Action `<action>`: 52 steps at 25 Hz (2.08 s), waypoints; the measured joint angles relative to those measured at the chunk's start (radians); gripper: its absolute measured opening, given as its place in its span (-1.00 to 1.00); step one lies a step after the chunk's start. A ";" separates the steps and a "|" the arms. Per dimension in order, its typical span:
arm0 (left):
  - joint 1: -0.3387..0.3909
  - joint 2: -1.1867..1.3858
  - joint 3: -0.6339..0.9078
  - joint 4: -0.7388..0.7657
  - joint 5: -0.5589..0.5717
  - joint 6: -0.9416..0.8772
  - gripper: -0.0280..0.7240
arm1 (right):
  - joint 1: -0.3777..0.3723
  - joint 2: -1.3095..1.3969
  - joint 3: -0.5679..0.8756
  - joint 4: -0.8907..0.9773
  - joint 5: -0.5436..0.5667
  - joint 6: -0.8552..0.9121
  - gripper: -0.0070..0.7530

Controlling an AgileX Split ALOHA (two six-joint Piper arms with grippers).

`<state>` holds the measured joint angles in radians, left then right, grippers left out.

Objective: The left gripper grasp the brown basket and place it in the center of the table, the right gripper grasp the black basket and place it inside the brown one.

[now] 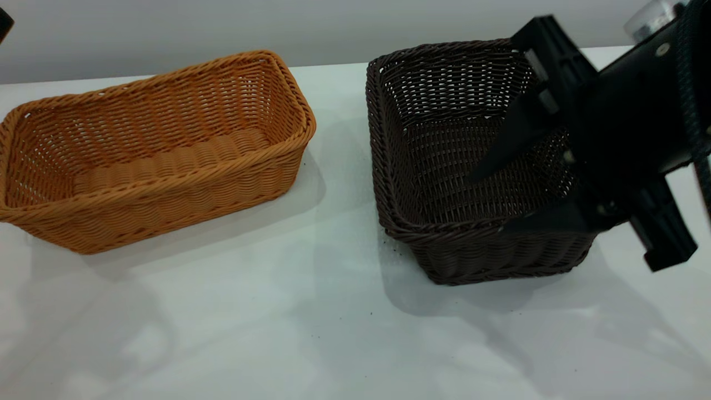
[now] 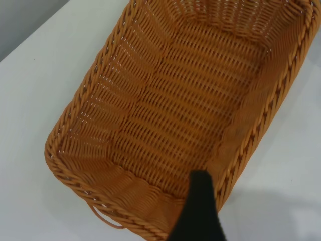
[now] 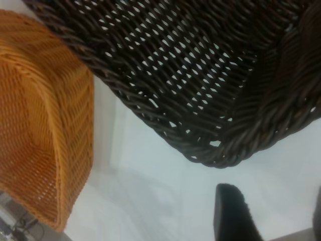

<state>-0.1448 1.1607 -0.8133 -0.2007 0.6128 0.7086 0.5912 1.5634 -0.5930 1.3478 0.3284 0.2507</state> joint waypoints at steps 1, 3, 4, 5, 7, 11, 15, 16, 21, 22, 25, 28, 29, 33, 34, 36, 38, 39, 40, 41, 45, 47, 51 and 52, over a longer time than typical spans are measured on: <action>0.000 0.000 0.000 0.000 0.000 -0.001 0.47 | 0.010 0.006 0.000 0.011 -0.010 0.001 -0.08; 0.000 0.000 0.000 0.000 0.000 -0.001 0.47 | 0.029 0.020 -0.001 0.018 -0.027 0.011 -0.08; 0.000 0.000 0.000 0.000 0.000 0.000 0.47 | 0.040 0.029 -0.001 0.020 -0.029 0.017 -0.08; 0.000 0.000 0.000 -0.001 0.000 -0.002 0.47 | 0.048 0.037 -0.001 0.024 -0.030 0.018 -0.08; 0.000 0.000 0.000 -0.006 0.000 -0.002 0.47 | 0.059 0.050 -0.001 0.038 -0.041 0.018 -0.08; -0.022 0.000 0.000 -0.007 0.006 -0.006 0.47 | 0.059 0.066 -0.003 0.042 -0.057 0.018 -0.08; -0.030 0.000 0.000 -0.004 0.008 -0.006 0.47 | 0.059 0.090 -0.003 0.049 -0.088 0.020 -0.08; -0.030 0.000 0.000 -0.004 0.008 -0.006 0.47 | 0.059 0.099 -0.003 0.063 -0.088 0.020 -0.08; -0.031 0.000 0.000 -0.004 0.008 -0.006 0.47 | 0.059 0.150 -0.006 0.085 -0.104 0.016 -0.08; -0.031 0.000 0.000 -0.004 0.008 -0.006 0.47 | 0.059 0.162 -0.010 0.085 -0.103 0.016 -0.08; -0.031 0.000 0.000 -0.005 0.009 -0.006 0.47 | 0.059 0.200 -0.040 0.086 -0.092 0.000 -0.08; -0.031 0.000 0.000 -0.006 0.013 -0.006 0.47 | 0.059 0.237 -0.086 0.086 -0.070 -0.029 -0.08; -0.031 0.000 0.000 -0.006 0.016 -0.006 0.47 | 0.059 0.247 -0.102 0.086 -0.067 -0.031 -0.08; -0.031 0.000 0.000 -0.006 0.024 -0.006 0.47 | 0.059 0.261 -0.150 0.085 -0.079 -0.025 -0.08; -0.031 0.000 0.000 -0.006 0.024 -0.006 0.47 | 0.059 0.261 -0.151 0.086 -0.084 -0.025 -0.08; -0.031 0.000 0.000 -0.006 0.024 -0.006 0.47 | 0.058 0.261 -0.151 0.086 -0.083 -0.025 -0.08; -0.031 0.000 0.000 -0.006 0.024 -0.006 0.47 | 0.058 0.261 -0.151 0.088 -0.070 -0.024 -0.08; -0.031 0.000 0.000 -0.006 0.024 -0.006 0.47 | 0.057 0.260 -0.151 0.090 -0.062 -0.023 -0.08; -0.031 0.000 0.000 -0.006 0.024 -0.006 0.47 | 0.057 0.260 -0.151 0.092 -0.048 -0.023 -0.08; -0.031 0.000 0.000 -0.006 0.024 -0.006 0.47 | 0.057 0.260 -0.151 0.092 -0.030 -0.025 -0.08; -0.031 0.000 0.000 -0.006 0.024 -0.006 0.47 | 0.057 0.258 -0.151 0.094 0.011 -0.041 -0.09; -0.031 0.000 0.000 -0.006 0.024 -0.006 0.47 | 0.057 0.252 -0.151 0.094 0.036 -0.041 -0.10; -0.031 0.000 0.000 -0.006 0.024 -0.006 0.47 | 0.057 0.215 -0.152 0.099 0.023 -0.064 -0.11; -0.031 0.000 0.000 -0.006 0.024 -0.006 0.47 | 0.057 0.201 -0.152 0.100 0.010 -0.069 -0.11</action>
<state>-0.1759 1.1607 -0.8133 -0.2071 0.6372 0.7030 0.6483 1.7644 -0.7451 1.4479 0.3388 0.1820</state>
